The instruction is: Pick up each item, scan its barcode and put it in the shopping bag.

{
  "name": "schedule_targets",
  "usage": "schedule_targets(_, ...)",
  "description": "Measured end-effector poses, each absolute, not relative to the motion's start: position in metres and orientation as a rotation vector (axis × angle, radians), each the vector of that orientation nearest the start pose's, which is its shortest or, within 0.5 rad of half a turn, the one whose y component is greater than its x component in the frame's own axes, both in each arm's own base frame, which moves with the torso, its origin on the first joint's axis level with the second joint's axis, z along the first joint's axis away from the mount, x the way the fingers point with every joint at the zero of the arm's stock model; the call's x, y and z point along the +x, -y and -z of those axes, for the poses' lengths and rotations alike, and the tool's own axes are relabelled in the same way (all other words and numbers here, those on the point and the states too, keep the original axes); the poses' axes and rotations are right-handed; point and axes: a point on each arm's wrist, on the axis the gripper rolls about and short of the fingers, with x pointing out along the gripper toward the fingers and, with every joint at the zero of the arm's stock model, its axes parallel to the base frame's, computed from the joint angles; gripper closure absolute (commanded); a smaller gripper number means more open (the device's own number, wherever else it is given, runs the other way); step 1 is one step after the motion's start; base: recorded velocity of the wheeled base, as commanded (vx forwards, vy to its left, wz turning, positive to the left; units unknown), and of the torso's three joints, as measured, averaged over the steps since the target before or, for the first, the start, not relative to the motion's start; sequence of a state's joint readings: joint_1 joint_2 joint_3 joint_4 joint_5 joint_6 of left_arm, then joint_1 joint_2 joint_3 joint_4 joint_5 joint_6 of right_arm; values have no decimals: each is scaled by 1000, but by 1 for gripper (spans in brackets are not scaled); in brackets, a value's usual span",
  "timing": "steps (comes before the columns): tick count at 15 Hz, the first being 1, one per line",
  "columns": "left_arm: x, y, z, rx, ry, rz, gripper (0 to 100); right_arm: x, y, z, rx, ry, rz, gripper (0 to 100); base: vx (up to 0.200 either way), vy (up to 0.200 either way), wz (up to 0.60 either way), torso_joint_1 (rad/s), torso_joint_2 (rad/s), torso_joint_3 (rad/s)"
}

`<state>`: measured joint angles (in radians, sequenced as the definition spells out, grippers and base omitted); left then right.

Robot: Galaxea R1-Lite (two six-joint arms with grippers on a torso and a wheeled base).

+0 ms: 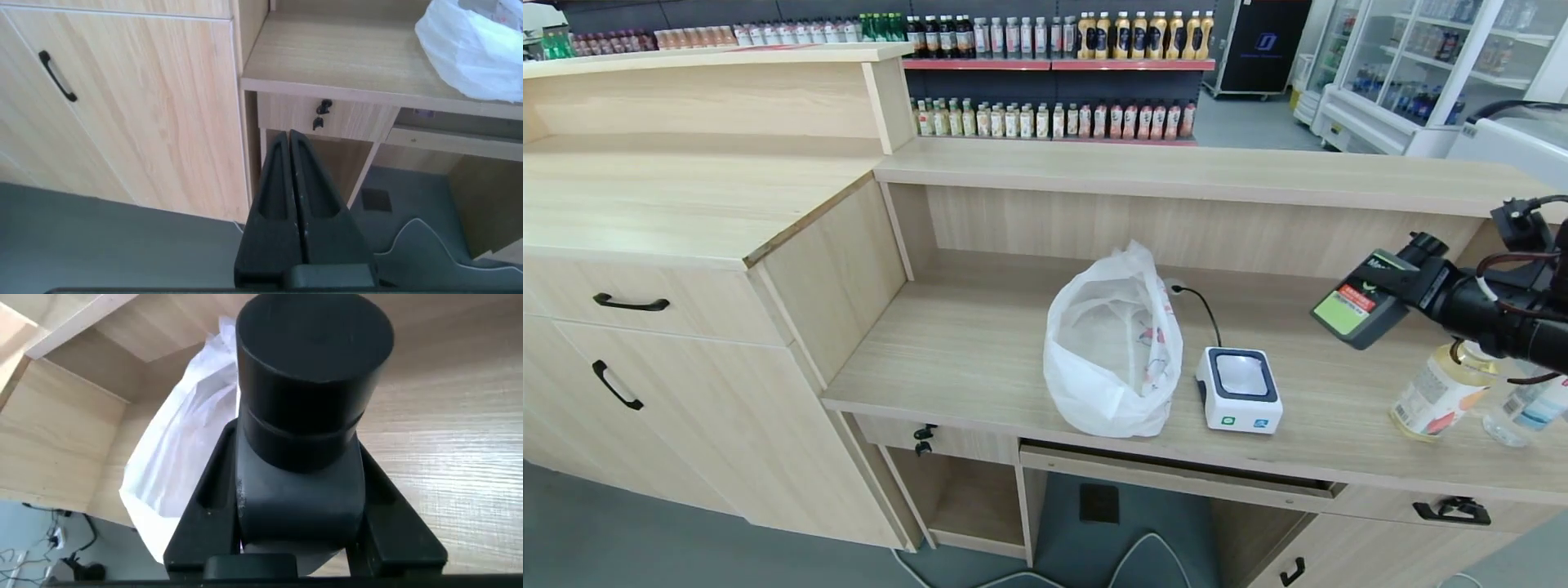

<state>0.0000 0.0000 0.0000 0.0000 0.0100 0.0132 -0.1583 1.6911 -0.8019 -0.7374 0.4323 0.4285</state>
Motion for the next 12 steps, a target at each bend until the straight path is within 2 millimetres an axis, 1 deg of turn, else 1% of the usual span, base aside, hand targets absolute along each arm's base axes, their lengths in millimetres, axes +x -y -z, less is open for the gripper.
schedule_targets(3, -23, 0, -75, 13, 0, -10, 100, 316, 37, -175, 477, -227, -254, 100, 0, 0, 0, 0, 0, 0)
schedule_targets(4, -23, 0, -75, 14, 0, -10, 100, 322, 36, -173, 465, -228, -261, 100, 0, 0, 0, 0, 0, 0)
schedule_targets(5, -23, 0, -75, 14, 0, -10, 100, 330, 30, -175, 448, -208, -287, 100, 0, 0, 0, 0, 0, 0)
schedule_targets(6, -23, 0, -75, 13, 0, -10, 100, 334, 22, -174, 440, -215, -313, 100, 0, 0, 0, 0, 0, 0)
schedule_targets(8, -23, 0, -75, 14, 0, -10, 100, 337, 10, -165, 435, -243, -342, 100, 0, 0, 0, 0, 0, 0)
schedule_targets(10, -23, 0, -75, 13, 0, -10, 100, 338, 7, -156, 438, -271, -345, 100, 0, 0, 0, 0, 0, 0)
schedule_targets(12, -23, 0, -75, 13, 0, -10, 100, 341, 5, -151, 434, -279, -350, 100, 0, 0, 0, 0, 0, 0)
